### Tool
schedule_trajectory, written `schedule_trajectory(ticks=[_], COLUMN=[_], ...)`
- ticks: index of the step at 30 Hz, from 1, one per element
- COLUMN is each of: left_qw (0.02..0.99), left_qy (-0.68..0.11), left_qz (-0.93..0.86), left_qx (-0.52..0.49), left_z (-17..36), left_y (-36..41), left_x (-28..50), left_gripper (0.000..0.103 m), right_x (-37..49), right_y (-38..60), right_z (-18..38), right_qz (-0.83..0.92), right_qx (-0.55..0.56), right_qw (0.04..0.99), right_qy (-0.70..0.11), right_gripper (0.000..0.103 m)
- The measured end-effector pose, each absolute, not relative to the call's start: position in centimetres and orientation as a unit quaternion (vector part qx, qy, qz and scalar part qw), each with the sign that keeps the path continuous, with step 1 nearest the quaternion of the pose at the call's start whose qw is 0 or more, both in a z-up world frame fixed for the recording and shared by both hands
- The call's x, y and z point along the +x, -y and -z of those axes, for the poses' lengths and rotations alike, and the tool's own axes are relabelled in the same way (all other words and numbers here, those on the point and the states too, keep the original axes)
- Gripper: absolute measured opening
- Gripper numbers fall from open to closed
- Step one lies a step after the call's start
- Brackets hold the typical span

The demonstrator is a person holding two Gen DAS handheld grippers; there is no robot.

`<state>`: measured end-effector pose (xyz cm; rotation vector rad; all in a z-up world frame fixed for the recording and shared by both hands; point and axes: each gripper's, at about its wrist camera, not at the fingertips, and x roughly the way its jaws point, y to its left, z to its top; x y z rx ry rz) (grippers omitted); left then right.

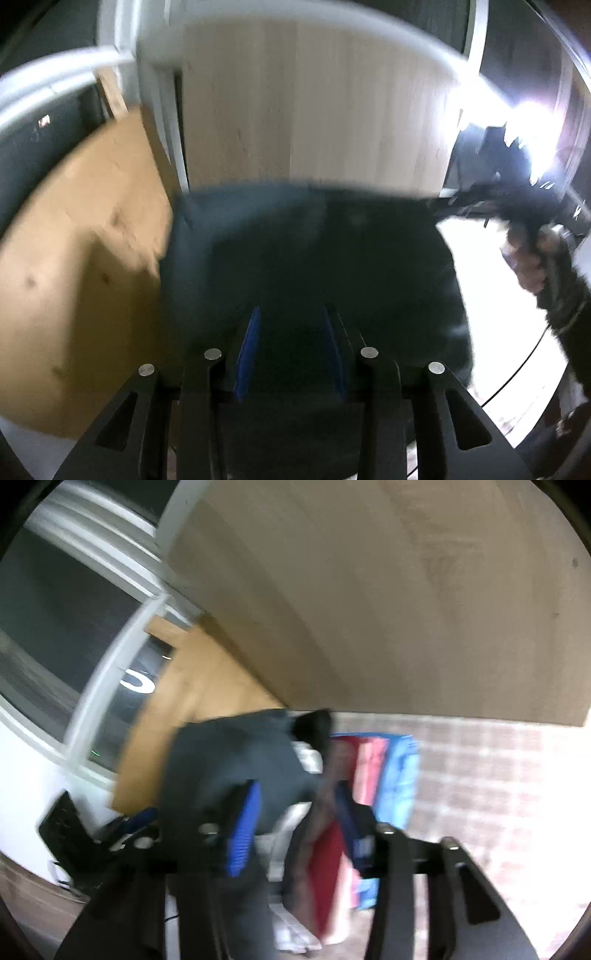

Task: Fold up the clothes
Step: 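Lower the trousers onto the folded clothes stack with both grippers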

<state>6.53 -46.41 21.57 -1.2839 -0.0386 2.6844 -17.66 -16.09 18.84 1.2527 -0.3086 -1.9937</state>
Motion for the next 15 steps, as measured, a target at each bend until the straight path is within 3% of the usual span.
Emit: schedule_trajectory(ticks=[6,11,15], left_qw=[0.083,0.081,0.077], left_qy=[0.021,0.010,-0.002], left_qz=[-0.886,-0.884,-0.884], left_qx=[-0.455,-0.460,-0.461], left_z=[-19.5,-19.3,-19.1], left_y=[47.1,46.7,46.3], left_x=[5.4,5.4,5.6], left_gripper=[0.031,0.031,0.031], right_x=[-14.9,-14.5,-16.3], right_y=[16.2,19.0,21.6], right_z=[-19.2,-19.6,-20.1], right_qz=[0.791,0.779,0.833], right_qx=[0.444,0.424,0.376], right_qw=[0.421,0.461,0.395], right_qy=[-0.007,-0.018,-0.091], right_gripper=[0.035,0.035,0.033])
